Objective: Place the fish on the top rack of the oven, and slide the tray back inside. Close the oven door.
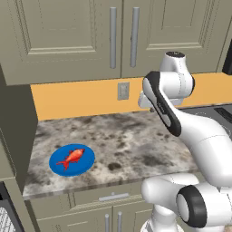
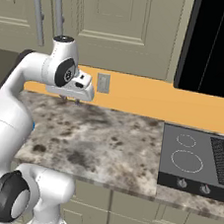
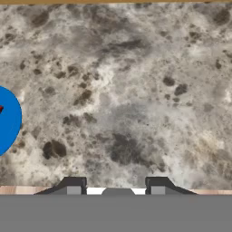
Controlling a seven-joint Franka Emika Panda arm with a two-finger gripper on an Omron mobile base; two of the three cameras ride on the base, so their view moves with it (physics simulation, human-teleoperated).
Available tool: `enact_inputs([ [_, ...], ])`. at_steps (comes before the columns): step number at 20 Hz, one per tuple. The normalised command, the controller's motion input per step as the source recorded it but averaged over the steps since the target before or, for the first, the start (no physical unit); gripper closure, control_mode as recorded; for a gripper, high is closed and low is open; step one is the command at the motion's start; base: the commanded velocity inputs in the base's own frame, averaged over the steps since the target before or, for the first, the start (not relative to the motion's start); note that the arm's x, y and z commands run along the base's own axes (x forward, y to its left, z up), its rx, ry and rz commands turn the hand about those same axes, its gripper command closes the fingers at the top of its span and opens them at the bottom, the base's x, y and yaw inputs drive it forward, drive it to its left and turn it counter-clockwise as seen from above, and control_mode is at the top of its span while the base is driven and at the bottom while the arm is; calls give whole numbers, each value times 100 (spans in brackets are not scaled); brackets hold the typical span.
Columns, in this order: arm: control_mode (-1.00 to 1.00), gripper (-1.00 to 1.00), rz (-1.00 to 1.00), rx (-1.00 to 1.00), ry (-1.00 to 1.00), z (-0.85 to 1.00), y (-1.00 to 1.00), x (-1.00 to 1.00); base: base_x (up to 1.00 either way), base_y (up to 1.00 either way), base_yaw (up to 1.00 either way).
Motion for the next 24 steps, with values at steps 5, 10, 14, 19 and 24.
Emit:
enact_inputs([
  [5, -100, -100, 10, 0, 0, -19, 3, -15, 0, 0, 0],
  [10, -100, -100, 12, -1, -1, -37, 33, -18, 0, 0, 0],
  [14, -100, -100, 0, 0, -11, -48, 49, -1, 0, 0, 0],
  [19, -100, -100, -2, 0, 0, -39, 49, 0, 0, 0, 0],
  [24, -100, -100, -12, 0, 0, -40, 38, -11, 0, 0, 0],
])
